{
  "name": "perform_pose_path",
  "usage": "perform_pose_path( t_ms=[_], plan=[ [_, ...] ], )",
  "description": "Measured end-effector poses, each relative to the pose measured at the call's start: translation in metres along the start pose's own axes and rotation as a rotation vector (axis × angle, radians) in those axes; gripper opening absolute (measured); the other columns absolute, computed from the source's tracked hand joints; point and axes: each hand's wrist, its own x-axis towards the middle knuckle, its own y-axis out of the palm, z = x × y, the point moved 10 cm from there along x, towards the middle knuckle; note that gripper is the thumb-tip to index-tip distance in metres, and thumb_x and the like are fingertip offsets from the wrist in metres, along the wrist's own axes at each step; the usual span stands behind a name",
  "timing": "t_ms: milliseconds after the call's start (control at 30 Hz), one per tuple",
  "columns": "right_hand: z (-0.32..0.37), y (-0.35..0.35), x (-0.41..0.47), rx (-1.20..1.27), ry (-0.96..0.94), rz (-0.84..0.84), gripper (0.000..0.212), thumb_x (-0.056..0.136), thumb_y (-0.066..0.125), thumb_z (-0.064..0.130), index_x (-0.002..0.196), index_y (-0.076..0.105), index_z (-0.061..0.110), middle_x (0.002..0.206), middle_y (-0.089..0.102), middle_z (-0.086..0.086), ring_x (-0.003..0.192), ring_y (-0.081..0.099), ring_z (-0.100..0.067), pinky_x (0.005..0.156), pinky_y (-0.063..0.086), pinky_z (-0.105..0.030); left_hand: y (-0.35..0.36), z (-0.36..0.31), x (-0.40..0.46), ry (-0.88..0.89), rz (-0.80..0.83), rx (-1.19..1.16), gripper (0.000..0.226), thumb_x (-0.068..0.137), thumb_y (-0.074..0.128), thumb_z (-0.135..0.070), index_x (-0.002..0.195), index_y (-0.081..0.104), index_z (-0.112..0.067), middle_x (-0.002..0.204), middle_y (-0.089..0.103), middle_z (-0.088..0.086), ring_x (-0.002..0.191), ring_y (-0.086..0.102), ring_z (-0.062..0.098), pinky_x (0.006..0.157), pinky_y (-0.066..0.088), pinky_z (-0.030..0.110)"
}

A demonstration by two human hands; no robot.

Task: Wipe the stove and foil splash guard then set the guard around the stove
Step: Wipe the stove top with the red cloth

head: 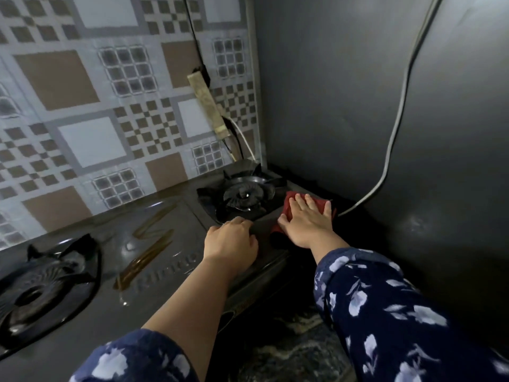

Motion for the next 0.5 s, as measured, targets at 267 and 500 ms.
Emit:
perform_pose_path(
  t_ms=[267,500],
  plan=[
    [-0.031,-0.010,0.044,-0.030,0.090,0.017,0.067,0.095,0.019,0.054,0.153,0.003,0.025,0.162,-0.004,0.007,0.148,0.005,-0.020,0.116,0.010,-0.052,0.004,0.003,0.017,0.043,-0.049,0.018,0.036,0.093,0.038,-0.043,0.111,0.066,-0.028,0.117,0.061,-0.009,0.106,0.060,0.016,0.088,0.039,0.032],
    [-0.003,0.001,0.006,0.004,0.001,-0.001,0.062,0.096,0.019,0.048,0.153,0.005,0.026,0.162,-0.001,0.009,0.148,-0.005,-0.014,0.118,-0.004,-0.047,0.003,0.006,0.011,0.036,0.014,-0.056,0.037,0.092,0.039,-0.035,0.119,0.062,-0.024,0.124,0.059,-0.005,0.110,0.058,0.019,0.093,0.037,0.033]
  ],
)
